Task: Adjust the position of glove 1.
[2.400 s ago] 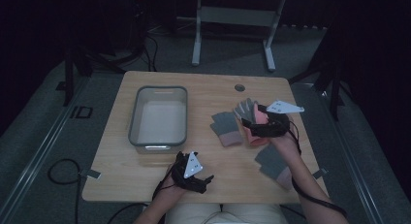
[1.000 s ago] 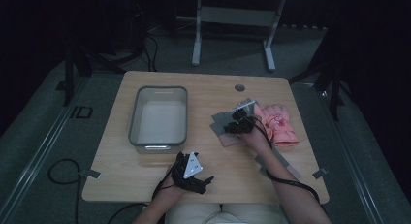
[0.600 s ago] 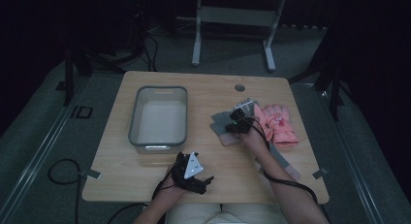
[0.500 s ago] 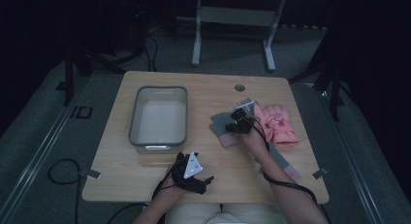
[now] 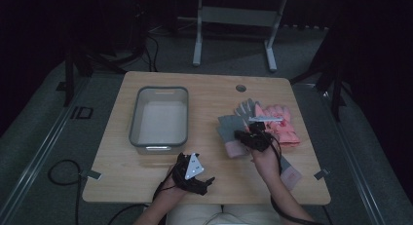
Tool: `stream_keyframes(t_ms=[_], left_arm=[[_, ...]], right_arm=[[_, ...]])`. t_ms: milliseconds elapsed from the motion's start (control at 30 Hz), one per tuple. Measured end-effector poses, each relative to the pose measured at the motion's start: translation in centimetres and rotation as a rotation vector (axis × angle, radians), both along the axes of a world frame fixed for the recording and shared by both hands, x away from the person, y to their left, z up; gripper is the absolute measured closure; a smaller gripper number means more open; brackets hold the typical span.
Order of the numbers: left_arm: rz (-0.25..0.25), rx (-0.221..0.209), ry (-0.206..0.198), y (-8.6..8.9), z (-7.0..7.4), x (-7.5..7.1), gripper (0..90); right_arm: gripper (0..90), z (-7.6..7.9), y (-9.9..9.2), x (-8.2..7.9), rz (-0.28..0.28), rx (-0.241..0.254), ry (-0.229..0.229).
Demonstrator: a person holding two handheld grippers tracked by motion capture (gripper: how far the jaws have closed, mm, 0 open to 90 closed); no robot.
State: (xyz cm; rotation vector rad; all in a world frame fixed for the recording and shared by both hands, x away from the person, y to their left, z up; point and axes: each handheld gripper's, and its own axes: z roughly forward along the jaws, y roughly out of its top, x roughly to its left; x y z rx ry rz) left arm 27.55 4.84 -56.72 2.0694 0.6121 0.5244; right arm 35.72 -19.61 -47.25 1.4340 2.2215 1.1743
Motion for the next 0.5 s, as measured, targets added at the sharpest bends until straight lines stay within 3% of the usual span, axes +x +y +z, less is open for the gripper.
stream_keyframes(t_ms=[33, 67, 233, 267, 333, 433, 500], left_arm=[[0.001, -0.001, -0.001, 0.0, 0.0, 0.0, 3.4], [0.001, 0.000, 0.000, 0.0, 0.0, 0.0, 3.4], [0.001, -0.002, -0.005, 0.0, 0.0, -0.1, 3.3], [0.004, -0.003, -0.007, 0.0, 0.0, -0.1, 3.4], [0.005, 0.000, -0.007, 0.0, 0.0, -0.1, 3.4], [0.006, -0.003, -0.004, 0.0, 0.0, -0.1, 3.4], [0.008, -0.007, 0.002, 0.1, 0.0, 0.0, 3.4]], right_arm=[[86.9, 0.0, 0.0, 0.0, 0.000, 0.000, 0.000], [86.9, -0.2, -0.1, -1.3, -0.019, 0.032, -0.002], [87.0, -1.4, 0.1, -3.1, -0.065, 0.042, -0.007], [87.1, -2.4, -0.2, -3.6, -0.096, 0.073, 0.016], [87.2, -3.5, -0.3, -4.1, -0.129, 0.072, 0.031], [87.2, -4.7, -0.2, -4.5, -0.141, 0.086, 0.063], [86.9, -6.3, 0.5, -4.8, -0.143, 0.090, 0.106]])
